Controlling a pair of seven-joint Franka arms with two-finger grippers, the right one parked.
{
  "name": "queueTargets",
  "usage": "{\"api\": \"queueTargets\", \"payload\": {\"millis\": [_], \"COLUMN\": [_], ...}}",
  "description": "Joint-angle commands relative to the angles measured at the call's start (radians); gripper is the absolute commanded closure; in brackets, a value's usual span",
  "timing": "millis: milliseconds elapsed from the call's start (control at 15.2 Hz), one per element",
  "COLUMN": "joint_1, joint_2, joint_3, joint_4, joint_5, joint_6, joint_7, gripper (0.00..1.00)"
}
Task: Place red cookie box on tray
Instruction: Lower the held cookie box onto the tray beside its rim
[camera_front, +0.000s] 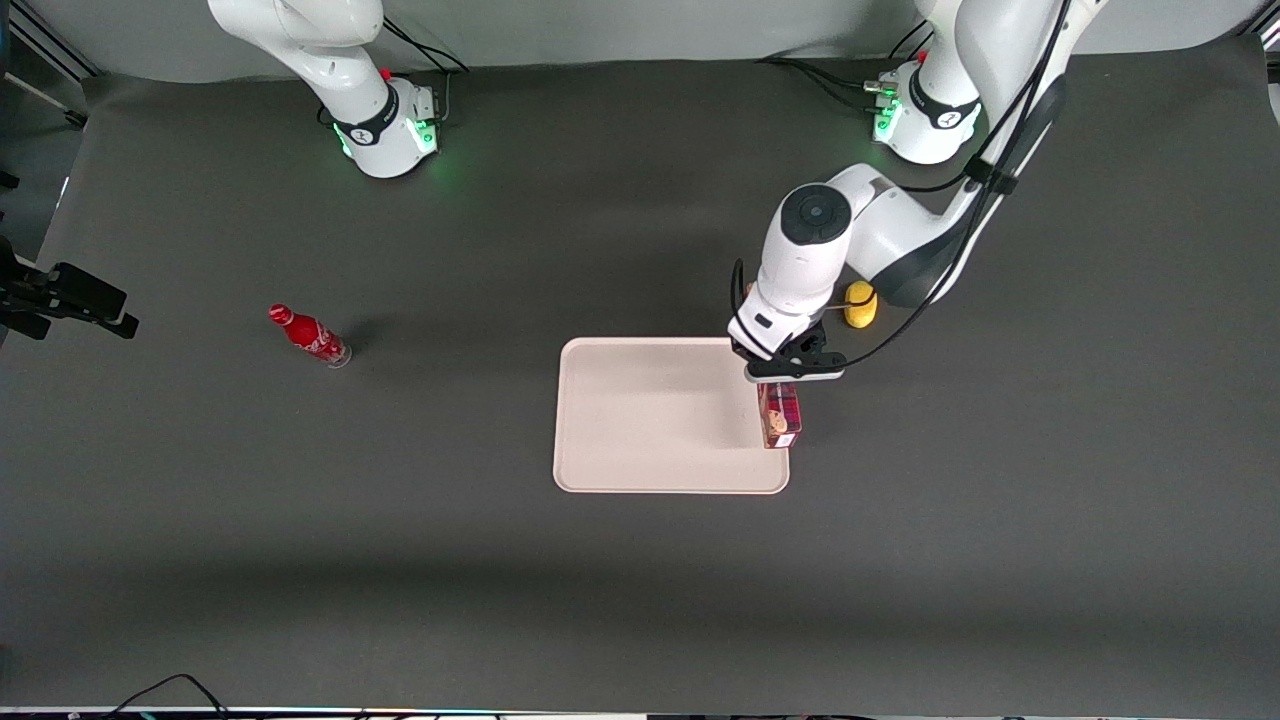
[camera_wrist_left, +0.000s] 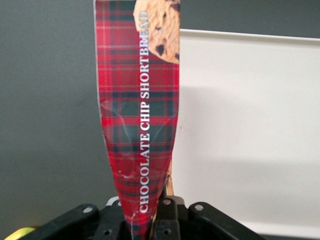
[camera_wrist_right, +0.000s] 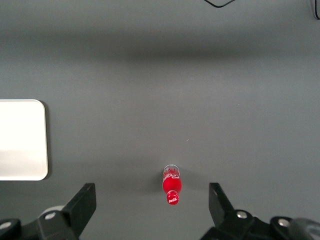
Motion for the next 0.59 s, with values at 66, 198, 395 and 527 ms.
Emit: {"api": "queueTargets", "payload": {"millis": [66,198,395,527], "joint_1": [-0.012,-0.013,-0.019,-0.022], "joint_2": [0.120,0.152,0.200,0.232], "joint_3": [0.002,0.002,0.002,0.002], "joint_4": [0.042,0.066,0.100,0.129], "joint_5": [0.164,0.173,0.182,0.204], "joint_6": [0.026,0.024,0.026,0.026], "joint_7": [-0.157,-0.160,-0.162,-0.159], "gripper": [1.00,1.00,1.00,1.00]}}
